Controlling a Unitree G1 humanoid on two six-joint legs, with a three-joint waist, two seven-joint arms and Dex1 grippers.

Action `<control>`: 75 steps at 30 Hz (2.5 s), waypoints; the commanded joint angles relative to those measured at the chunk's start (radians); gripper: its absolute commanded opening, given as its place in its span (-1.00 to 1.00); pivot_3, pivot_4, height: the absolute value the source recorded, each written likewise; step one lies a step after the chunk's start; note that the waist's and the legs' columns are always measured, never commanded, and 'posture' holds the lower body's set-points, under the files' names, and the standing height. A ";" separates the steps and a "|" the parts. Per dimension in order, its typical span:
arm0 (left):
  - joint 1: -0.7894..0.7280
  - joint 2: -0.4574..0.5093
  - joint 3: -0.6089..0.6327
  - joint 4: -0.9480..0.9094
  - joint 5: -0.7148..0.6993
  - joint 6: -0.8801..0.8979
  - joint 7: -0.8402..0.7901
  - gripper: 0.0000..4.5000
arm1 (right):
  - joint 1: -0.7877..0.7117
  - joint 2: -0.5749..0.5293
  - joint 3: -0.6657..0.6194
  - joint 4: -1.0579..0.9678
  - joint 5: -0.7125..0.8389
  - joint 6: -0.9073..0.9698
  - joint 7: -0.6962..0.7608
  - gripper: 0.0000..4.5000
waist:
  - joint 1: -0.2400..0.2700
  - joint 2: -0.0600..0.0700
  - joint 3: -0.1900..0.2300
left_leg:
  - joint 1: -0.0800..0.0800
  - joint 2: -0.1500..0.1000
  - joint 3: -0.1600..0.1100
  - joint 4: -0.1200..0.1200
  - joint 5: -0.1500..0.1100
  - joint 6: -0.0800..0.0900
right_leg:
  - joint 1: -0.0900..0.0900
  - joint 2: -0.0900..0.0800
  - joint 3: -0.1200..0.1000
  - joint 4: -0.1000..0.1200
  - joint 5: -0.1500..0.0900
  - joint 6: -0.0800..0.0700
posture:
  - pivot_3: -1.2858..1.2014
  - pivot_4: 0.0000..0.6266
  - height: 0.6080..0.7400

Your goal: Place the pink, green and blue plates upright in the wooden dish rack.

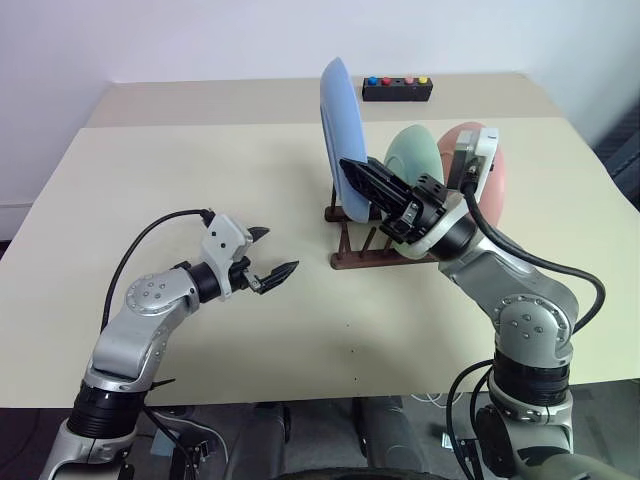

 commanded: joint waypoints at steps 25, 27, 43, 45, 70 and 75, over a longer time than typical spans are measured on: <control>0.017 0.001 0.006 -0.043 0.003 -0.049 -0.033 0.96 | 0.088 -0.037 -0.020 -0.049 0.133 -0.014 -0.101 -1.00 | 0.000 0.000 0.000 | 0.000 0.000 0.000 0.000 0.000 0.000 | 0.000 0.000 0.000 0.000 0.000 0.000 | 0.03 -0.52 1.00; 0.015 0.000 0.005 -0.042 0.004 -0.050 -0.033 0.96 | 0.089 -0.038 -0.019 -0.049 0.136 -0.015 -0.103 -1.00 | 0.000 0.000 0.000 | 0.000 0.000 0.000 0.000 0.000 0.000 | 0.000 0.000 0.000 0.000 0.000 0.000 | 0.03 -0.52 1.00; 0.016 -0.005 0.002 -0.039 0.016 -0.059 -0.035 1.00 | 0.093 -0.064 -0.021 -0.052 0.112 -0.025 -0.114 0.99 | 0.001 0.000 0.000 | 0.000 0.000 0.000 0.000 0.000 0.000 | 0.000 0.000 0.000 0.000 0.000 0.000 | 0.03 -0.52 1.00; 0.015 -0.005 0.000 -0.038 0.016 -0.060 -0.036 1.00 | 0.092 -0.070 -0.019 -0.053 0.102 -0.029 -0.114 0.99 | 0.001 0.000 0.000 | 0.000 0.000 0.000 0.000 0.000 0.000 | 0.000 0.000 0.000 0.000 0.000 0.000 | 0.03 -0.52 1.00; 0.014 -0.019 -0.014 -0.020 0.025 -0.065 -0.035 1.00 | 0.196 -0.519 -0.412 -0.152 0.198 -0.057 0.160 0.99 | 0.027 0.000 0.000 | 0.000 0.000 0.001 0.001 -0.001 0.001 | 0.002 0.000 0.000 -0.003 0.000 0.000 | 0.03 -0.52 1.00; 0.005 -0.023 -0.022 0.017 0.035 -0.082 -0.042 1.00 | 0.448 -0.596 -0.693 -0.050 0.129 -0.082 0.333 0.99 | 0.036 0.000 0.000 | 0.000 0.000 0.001 0.002 -0.001 0.001 | 0.004 0.000 0.000 -0.005 0.000 0.000 | 0.03 -0.52 1.00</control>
